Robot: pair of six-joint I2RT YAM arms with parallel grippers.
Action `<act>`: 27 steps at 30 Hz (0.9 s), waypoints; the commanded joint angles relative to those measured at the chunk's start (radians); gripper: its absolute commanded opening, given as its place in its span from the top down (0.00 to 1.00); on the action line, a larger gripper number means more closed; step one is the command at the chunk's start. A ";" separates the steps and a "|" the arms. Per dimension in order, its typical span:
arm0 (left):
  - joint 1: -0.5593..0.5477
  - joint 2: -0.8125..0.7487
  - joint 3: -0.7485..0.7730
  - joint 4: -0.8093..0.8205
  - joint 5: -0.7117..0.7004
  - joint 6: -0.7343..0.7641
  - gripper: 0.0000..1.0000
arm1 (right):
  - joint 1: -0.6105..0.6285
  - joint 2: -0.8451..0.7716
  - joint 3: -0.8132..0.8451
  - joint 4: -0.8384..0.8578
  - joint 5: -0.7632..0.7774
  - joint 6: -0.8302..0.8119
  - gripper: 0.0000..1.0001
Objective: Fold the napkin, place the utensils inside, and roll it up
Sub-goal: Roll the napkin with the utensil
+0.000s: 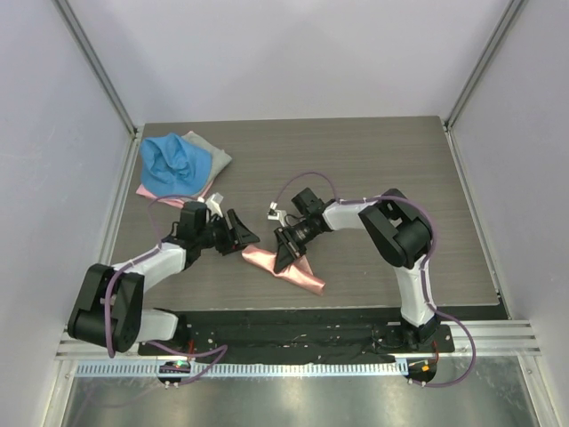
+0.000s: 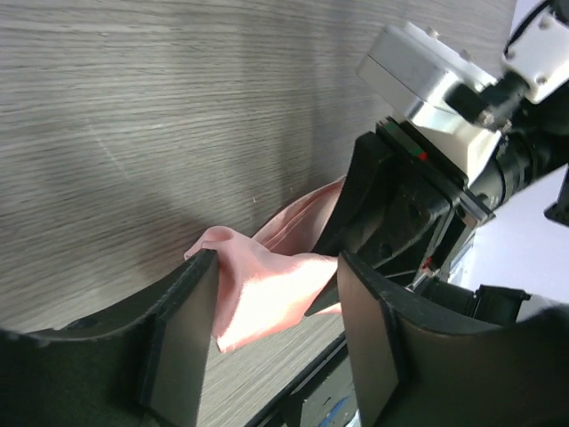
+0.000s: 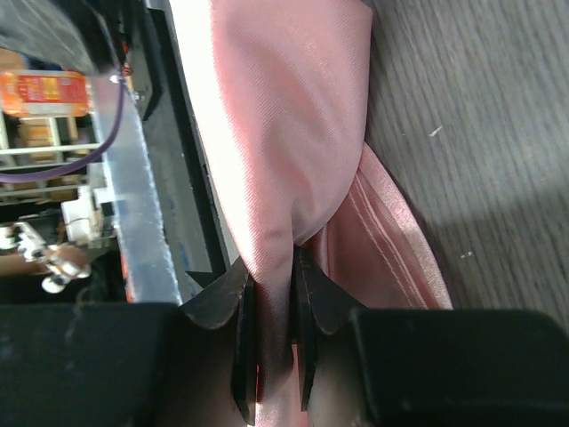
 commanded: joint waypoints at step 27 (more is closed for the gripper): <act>-0.050 0.230 0.111 -0.062 0.032 -0.034 1.00 | 0.117 -0.406 -0.031 -0.057 0.771 -0.074 0.30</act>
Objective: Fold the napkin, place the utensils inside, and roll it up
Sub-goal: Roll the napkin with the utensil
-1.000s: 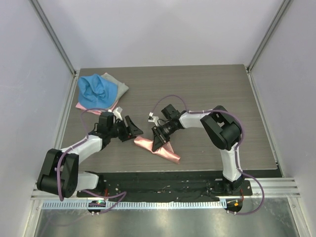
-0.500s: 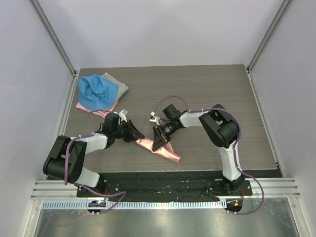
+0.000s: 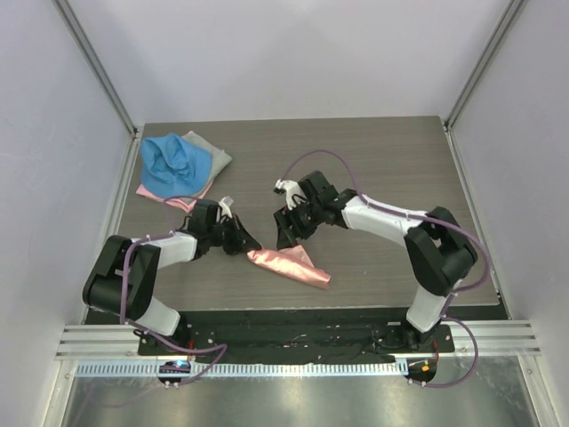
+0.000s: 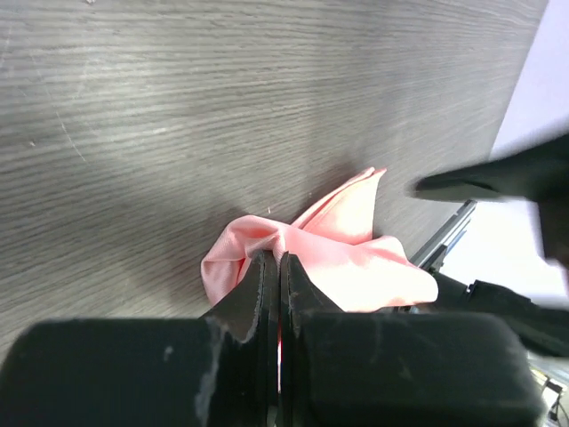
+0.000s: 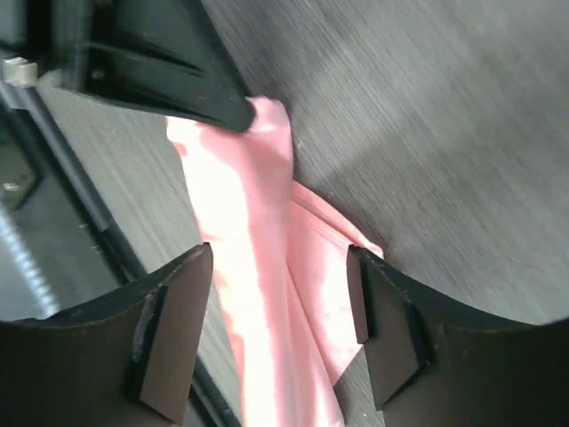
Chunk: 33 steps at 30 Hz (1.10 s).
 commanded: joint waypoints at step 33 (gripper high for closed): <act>0.002 0.167 0.234 -0.270 0.042 0.081 1.00 | 0.428 -0.030 -0.163 0.136 0.788 -0.248 0.31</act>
